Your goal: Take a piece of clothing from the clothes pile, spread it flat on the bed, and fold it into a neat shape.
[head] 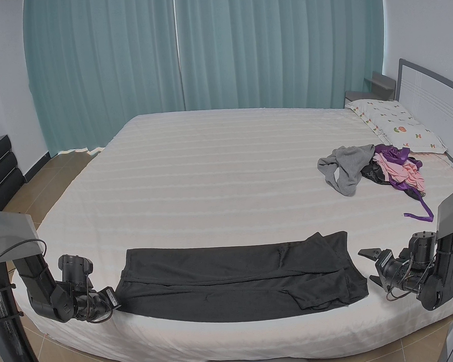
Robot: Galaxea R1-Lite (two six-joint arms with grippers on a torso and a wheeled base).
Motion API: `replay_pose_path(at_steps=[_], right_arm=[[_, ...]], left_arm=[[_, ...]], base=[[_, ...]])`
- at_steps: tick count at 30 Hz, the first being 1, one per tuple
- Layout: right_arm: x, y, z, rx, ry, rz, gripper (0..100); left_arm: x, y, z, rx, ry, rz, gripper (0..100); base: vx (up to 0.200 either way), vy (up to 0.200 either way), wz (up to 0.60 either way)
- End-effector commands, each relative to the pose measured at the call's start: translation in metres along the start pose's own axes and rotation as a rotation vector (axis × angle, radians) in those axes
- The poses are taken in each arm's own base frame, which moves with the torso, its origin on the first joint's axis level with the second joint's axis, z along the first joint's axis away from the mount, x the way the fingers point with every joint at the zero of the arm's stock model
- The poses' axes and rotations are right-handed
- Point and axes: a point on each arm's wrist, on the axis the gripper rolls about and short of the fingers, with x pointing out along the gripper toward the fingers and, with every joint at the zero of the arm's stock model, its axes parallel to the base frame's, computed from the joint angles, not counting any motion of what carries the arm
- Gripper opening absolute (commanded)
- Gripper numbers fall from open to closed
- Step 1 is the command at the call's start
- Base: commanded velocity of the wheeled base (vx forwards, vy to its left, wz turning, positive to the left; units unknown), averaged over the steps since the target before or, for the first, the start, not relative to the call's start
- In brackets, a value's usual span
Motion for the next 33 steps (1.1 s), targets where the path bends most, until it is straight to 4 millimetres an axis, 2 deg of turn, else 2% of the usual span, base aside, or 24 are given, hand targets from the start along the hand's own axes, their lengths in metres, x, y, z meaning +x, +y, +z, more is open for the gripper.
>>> replay_pose_path(at_steps=[1, 6, 9, 12, 16, 19, 22, 24, 30, 31, 33], right_arm=[[-0.004, 0.004, 0.006, -0.002, -0.030, 0.024, 100], [-0.005, 0.004, 0.006, -0.004, -0.030, 0.024, 100], [-0.003, 0.002, 0.005, -0.002, -0.024, 0.017, 100], [-0.002, 0.001, 0.005, -0.002, -0.023, 0.016, 100], [0.003, -0.006, 0.001, 0.007, 0.001, -0.011, 100], [0.003, -0.006, 0.001, 0.007, 0.005, -0.009, 100], [0.003, -0.006, -0.001, 0.005, 0.013, -0.010, 100], [0.003, -0.006, -0.001, 0.003, 0.014, -0.008, 100], [0.003, -0.006, -0.002, 0.003, 0.017, -0.011, 100], [0.002, -0.006, -0.002, 0.003, 0.018, -0.012, 100], [0.002, -0.006, -0.002, 0.003, 0.018, -0.012, 100]], left_arm=[[-0.003, -0.001, 0.005, -0.014, -0.017, -0.018, 100], [-0.012, 0.003, 0.021, -0.051, -0.043, -0.093, 100], [-0.023, 0.006, 0.040, -0.081, -0.076, -0.188, 100], [-0.023, 0.003, 0.048, -0.080, -0.075, -0.220, 100], [-0.010, -0.012, 0.073, -0.064, -0.049, -0.300, 100], [0.000, -0.017, 0.079, -0.053, -0.029, -0.331, 100], [0.022, -0.026, 0.087, -0.017, -0.018, -0.354, 100], [0.024, -0.029, 0.092, 0.006, -0.031, -0.362, 100], [0.034, -0.027, 0.080, 0.153, 0.003, -0.345, 100], [0.038, -0.022, 0.071, 0.211, 0.027, -0.335, 100], [0.042, -0.019, 0.067, 0.250, 0.036, -0.331, 100]], base=[[0.000, 0.000, 0.00], [0.000, 0.000, 0.00], [0.000, 0.000, 0.00], [0.000, 0.000, 0.00], [0.000, 0.000, 0.00], [0.000, 0.000, 0.00], [0.000, 0.000, 0.00], [0.000, 0.000, 0.00], [0.000, 0.000, 0.00], [0.000, 0.000, 0.00], [0.000, 0.000, 0.00]])
